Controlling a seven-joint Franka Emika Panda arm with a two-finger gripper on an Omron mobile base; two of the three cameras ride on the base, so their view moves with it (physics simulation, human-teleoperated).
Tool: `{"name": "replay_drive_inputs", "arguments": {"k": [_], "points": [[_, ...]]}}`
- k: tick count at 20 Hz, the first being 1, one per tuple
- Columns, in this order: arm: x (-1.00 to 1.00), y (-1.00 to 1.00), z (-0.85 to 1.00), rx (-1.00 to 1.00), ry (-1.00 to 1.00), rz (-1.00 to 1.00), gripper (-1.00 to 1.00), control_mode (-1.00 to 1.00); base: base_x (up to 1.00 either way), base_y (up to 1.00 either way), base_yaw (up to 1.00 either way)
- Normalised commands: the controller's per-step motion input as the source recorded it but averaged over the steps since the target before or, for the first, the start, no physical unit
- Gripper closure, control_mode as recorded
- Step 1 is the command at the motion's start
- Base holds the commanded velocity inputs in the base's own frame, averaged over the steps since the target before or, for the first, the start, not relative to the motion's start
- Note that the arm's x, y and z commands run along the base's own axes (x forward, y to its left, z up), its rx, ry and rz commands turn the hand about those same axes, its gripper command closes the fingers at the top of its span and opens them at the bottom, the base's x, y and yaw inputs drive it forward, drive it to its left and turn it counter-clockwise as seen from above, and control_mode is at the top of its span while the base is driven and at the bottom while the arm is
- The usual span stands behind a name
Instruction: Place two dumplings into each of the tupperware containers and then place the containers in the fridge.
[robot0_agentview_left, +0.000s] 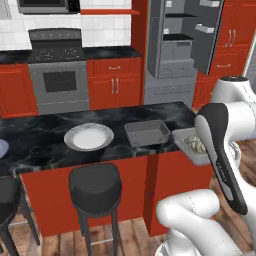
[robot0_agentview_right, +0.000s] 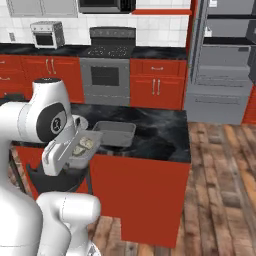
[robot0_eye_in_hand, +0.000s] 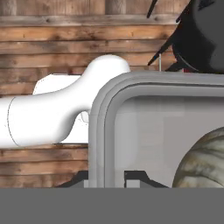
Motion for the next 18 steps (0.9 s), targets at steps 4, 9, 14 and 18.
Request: {"name": "replay_drive_inputs", "arguments": {"k": [4,9,14,18], "points": [[0.00,0.00,0.00,0.00,0.00,0.00,1.00,1.00,0.09,-1.00,0.00],[0.00,0.00,0.00,0.00,0.00,0.00,1.00,1.00,0.29,-1.00,0.00],[0.00,0.00,0.00,0.00,0.00,0.00,1.00,1.00,0.50,-1.00,0.00],[0.00,0.00,0.00,0.00,0.00,0.00,1.00,1.00,0.79,-1.00,0.00]]}}
